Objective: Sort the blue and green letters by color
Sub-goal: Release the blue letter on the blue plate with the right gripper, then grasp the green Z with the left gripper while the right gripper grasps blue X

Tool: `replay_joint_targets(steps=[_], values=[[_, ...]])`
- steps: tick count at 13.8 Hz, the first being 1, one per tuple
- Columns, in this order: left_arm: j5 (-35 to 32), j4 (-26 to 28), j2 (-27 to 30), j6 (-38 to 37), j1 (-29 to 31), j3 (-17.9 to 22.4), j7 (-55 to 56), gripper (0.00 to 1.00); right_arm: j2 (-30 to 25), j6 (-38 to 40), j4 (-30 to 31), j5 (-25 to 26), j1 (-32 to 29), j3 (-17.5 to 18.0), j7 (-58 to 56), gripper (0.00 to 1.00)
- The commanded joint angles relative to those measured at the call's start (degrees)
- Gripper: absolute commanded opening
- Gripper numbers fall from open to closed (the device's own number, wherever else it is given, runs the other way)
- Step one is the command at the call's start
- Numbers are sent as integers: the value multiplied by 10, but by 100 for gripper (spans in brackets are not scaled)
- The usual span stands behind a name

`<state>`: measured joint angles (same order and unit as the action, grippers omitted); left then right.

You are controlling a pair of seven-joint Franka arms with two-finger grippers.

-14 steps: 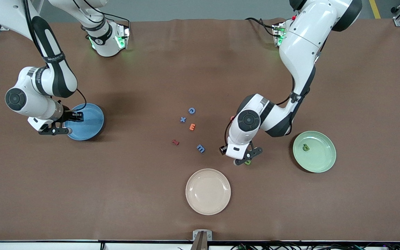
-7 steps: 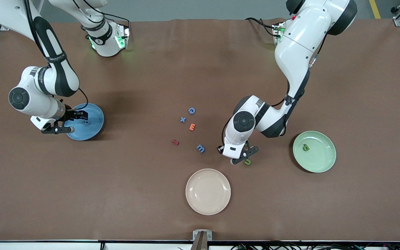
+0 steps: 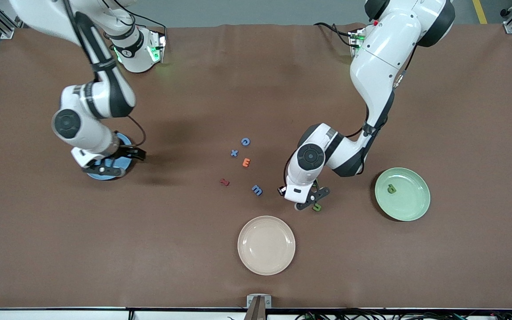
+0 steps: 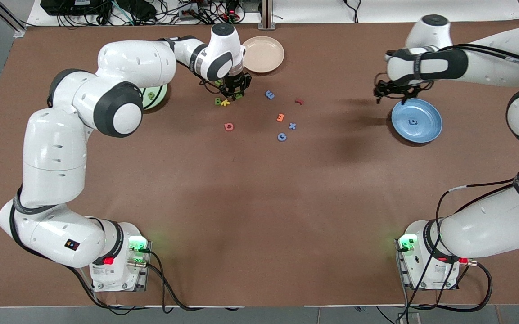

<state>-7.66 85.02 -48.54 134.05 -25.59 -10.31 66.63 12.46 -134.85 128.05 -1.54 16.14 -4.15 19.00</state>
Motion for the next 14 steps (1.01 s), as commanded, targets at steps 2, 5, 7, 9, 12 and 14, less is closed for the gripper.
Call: replay_joint_targets(steps=[2, 5, 7, 9, 12, 14], values=[[-10, -12, 14, -4, 11, 4, 8, 0, 10, 3, -26, -52, 82, -6, 109, 100], [-11, -7, 65, -57, 37, 4, -17, 0, 36, -37, -28, -77, 144, -6, 157, 100], [-11, 7, 97, -85, 73, -2, -60, 0, 54, -72, -30, -82, 192, -7, 202, 100], [-11, 40, 124, -85, 98, -1, -109, 0, 84, -119, -38, -82, 227, -7, 235, 100], [-11, 110, 171, -85, 161, -1, -222, 0, 141, -119, -104, -81, 272, -7, 273, 99], [-11, 147, 193, -85, 200, -1, -299, 0, 169, -120, -134, -78, 291, -8, 287, 98]])
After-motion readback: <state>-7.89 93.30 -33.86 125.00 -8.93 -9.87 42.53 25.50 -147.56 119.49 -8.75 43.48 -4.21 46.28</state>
